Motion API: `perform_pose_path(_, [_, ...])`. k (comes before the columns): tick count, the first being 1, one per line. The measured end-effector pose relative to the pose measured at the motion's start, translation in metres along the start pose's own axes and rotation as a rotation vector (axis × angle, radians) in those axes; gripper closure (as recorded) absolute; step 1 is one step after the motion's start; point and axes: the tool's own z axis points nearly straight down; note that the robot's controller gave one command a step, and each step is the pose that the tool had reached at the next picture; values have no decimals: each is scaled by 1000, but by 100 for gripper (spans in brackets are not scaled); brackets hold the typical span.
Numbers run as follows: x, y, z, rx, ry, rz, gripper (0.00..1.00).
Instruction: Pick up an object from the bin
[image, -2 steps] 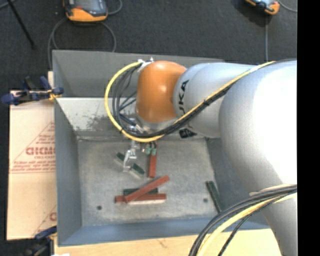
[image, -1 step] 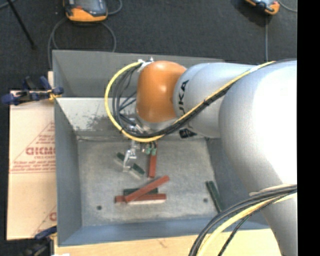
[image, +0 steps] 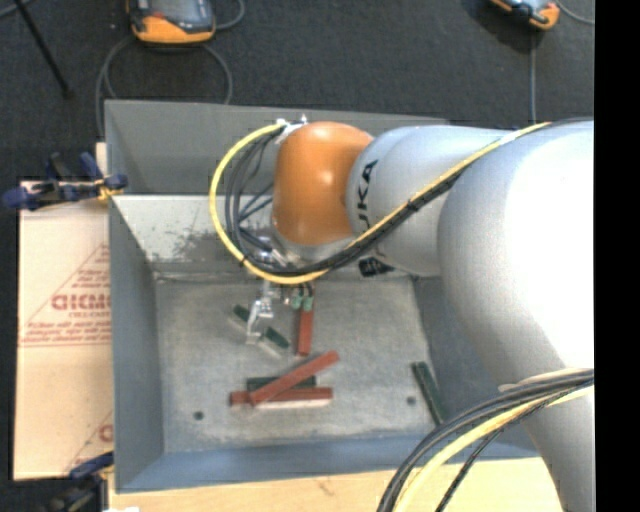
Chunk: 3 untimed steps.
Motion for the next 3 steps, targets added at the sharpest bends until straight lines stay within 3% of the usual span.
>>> perform_pose_path(1, [-8, -47, 12, -3, -2, -168, 100])
perform_pose_path(2, [-8, -47, 12, -3, -2, -167, 100])
perform_pose_path(3, [-14, -48, -120, 2, -2, -172, 100])
